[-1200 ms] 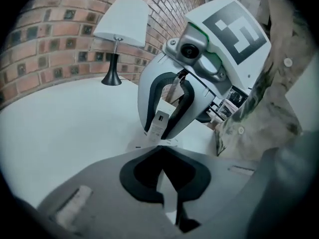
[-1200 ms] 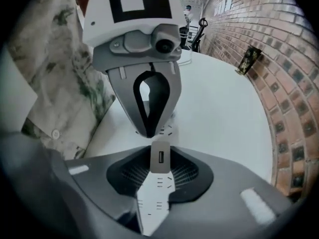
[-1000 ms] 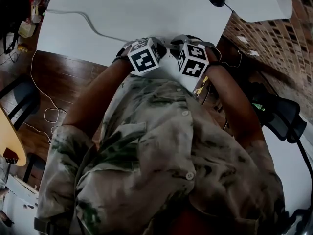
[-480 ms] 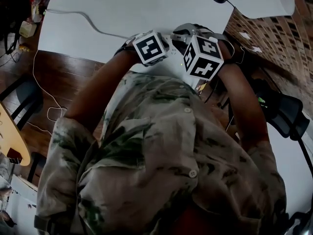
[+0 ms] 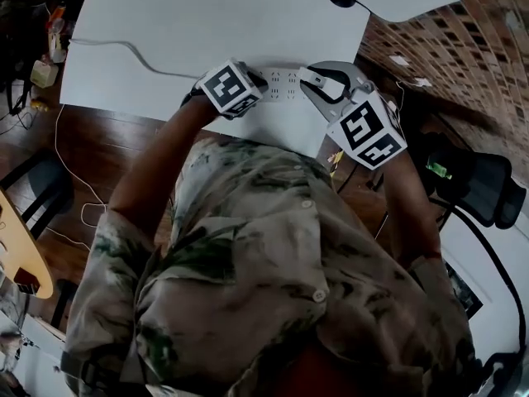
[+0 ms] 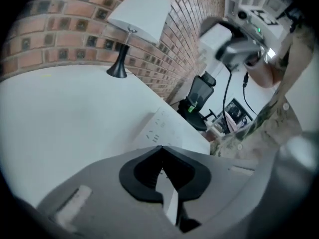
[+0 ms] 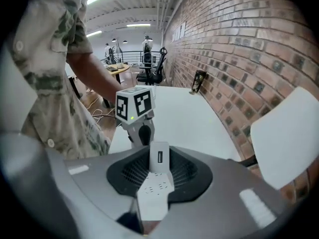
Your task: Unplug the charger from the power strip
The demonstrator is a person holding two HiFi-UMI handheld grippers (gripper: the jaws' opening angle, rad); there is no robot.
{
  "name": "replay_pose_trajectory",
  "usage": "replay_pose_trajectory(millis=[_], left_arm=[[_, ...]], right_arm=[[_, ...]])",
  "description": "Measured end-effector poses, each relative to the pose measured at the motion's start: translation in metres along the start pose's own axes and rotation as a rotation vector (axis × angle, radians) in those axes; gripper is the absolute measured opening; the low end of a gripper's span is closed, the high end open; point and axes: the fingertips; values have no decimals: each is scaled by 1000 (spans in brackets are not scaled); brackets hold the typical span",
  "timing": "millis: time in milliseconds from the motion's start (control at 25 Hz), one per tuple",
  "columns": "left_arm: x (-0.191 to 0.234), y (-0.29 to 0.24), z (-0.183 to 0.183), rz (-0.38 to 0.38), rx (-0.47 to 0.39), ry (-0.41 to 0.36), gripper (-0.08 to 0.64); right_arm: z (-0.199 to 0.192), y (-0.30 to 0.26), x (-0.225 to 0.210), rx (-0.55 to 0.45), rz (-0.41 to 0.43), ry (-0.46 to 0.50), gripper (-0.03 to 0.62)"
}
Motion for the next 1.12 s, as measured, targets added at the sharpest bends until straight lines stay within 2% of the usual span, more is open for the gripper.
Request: replay_pose_trajectory(millis=[120,320,400,520,640,720,800,920,1120], left_arm=[[-5,23,26,67,-145,47,3],[-66,71,62,176,-441,56,3],[-96,91,61,248,-541,95,3],[-154,114,40,366,-650,151,3],[-217,126,11,480,-695,190,3],[-256,127,-14,560,-678,223,3],[-293,127,-39,607,-641,248,3],[-343,134,-62,602,-629,255,3],[-388,146,-77,602,-655,201,3]], right_arm=[[-13,23,18,-86,-37,-51,106],[-52,81,61,-227,-114,-111,106],[-69,102,82,-283,-129,-116,106],[-98,129,117,-363,-123,-129,106],[-128,150,152,-417,-112,-120,106],[-146,157,180,-430,-89,-116,106],[-161,161,211,-431,-54,-127,106],[-170,168,253,-450,-21,-137,106],[-171,176,310,-473,-14,-134,106]])
Point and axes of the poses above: the fingertips, and each gripper's own axes: y backward along the fingers, x to its left, z out of its top, and after that the axes turned 4 degrees about z, right-handed
